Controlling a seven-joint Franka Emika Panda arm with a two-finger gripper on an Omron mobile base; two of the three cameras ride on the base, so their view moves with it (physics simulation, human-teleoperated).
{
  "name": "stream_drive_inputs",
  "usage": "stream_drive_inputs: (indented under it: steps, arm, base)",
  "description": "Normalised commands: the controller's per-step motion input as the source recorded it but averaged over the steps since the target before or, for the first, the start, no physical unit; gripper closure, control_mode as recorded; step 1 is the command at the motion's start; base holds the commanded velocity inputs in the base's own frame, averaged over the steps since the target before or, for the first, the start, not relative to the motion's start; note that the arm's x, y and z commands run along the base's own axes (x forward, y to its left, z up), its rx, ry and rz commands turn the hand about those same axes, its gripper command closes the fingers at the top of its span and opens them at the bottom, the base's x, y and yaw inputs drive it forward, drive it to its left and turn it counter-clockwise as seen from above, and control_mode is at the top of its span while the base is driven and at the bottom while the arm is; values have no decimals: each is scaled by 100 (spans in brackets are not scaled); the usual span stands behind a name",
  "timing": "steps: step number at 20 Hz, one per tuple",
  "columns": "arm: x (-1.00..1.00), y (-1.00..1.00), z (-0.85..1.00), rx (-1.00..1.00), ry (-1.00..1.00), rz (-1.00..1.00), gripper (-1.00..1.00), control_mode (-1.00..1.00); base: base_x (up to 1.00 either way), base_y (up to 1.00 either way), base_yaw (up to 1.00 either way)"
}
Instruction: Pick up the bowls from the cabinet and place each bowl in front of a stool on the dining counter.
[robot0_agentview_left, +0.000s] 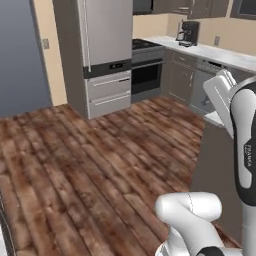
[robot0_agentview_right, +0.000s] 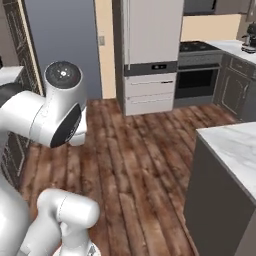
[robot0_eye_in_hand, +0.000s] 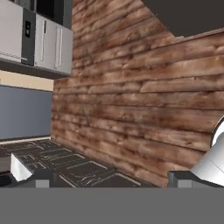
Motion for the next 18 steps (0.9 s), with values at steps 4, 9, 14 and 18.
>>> stream_drive_inputs:
  steps: [4,9,14,18]
  arm:
    - [0,0,0,0,0,0,-100,100]
    - [0,0,0,0,0,0,-100,100]
    - [0,0,0,0,0,0,-100,100]
    - [0,0,0,0,0,0,-100,100]
  base:
    - [100,38,-31]
    - [100,46,-25]
    - [100,50,-23]
    - [100,51,-22]
